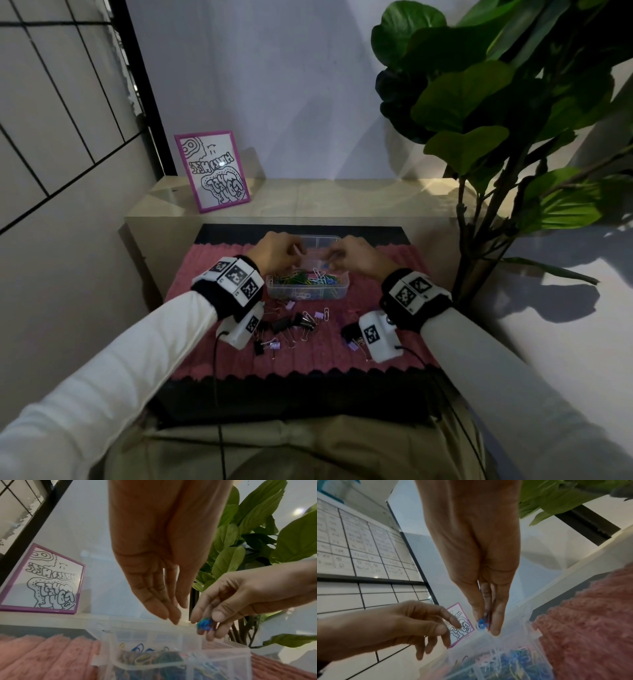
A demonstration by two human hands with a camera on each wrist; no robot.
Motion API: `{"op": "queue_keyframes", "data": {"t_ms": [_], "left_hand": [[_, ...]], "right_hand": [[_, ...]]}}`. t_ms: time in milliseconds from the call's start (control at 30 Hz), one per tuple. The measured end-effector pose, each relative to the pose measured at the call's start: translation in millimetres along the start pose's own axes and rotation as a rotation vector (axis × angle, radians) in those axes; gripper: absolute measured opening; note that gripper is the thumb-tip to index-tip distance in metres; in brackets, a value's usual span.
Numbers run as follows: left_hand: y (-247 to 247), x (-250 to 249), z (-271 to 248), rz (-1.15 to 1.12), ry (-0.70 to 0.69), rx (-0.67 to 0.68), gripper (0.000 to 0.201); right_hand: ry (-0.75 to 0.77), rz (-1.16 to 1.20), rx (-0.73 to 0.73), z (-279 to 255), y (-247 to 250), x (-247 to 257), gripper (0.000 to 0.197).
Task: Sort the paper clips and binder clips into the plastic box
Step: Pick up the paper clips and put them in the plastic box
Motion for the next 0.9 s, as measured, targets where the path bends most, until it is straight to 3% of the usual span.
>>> {"op": "queue_keyframes", "data": {"t_ms": [100, 233, 333, 467, 600, 733, 900], "left_hand": [[-4, -17, -8, 0.03, -0.076, -0.058, 0.019], [-42, -46, -15, 0.142, -0.216, 0.124, 0.018], [-78, -55, -9, 0.324, -0.236, 0.287, 0.024], [-103, -60, -3, 0.552, -0.192, 0.363, 0.037], [-109, -63, 0, 0.549, -0.209, 0.387, 0.03], [-102, -64, -3, 0.516, -0.176, 0.398, 0.022], [-79, -71, -5, 0.361, -0.285, 0.278, 0.009]], "right_hand": [[0.048, -0.05, -0.063, -12, 3, 0, 0.032], [0.11, -0.161, -0.17, -46, 13, -13, 0.022], [0.089, -0.253, -0.057, -73, 2, -28, 0.018], [0.046, -0.278, 0.123, -97, -20, -45, 0.016], [0.065, -0.277, 0.103, -106, -44, -49, 0.005], [-0.015, -0.374, 0.071, -105, -60, -51, 0.023], [-0.081, -0.432, 0.126, -100, -63, -45, 0.046]]}}
Point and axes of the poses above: each hand's wrist, its own z-axis towards the middle knuckle, its own y-axis out of the back of the hand, x = y × z, the point moved 8 cm from there along z, towards the middle knuckle, and after that the axes turned 12 degrees about x, right-handed, at the moved point
